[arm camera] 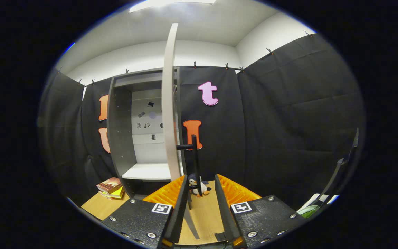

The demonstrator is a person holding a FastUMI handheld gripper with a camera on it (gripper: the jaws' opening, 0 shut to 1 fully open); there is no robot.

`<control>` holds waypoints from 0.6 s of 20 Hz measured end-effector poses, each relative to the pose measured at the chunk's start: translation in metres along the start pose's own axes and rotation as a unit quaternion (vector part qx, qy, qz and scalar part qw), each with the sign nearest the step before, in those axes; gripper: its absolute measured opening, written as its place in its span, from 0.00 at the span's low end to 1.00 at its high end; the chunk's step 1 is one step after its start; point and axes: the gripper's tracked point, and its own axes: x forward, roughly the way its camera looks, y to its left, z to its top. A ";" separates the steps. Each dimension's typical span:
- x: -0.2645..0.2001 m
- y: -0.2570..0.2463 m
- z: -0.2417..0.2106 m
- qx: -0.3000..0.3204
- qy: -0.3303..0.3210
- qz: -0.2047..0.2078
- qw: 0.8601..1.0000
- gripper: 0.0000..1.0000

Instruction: Open the shoe cabinet door, grab the shoes and put them into the shoe cabinet, then close the shoe cabinet door.

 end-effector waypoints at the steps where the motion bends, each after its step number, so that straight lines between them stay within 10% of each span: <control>1: -0.005 0.006 0.004 -0.002 -0.003 0.001 1.000 0.51; 12: -0.032 0.141 0.038 0.000 -0.055 0.092 0.994 0.88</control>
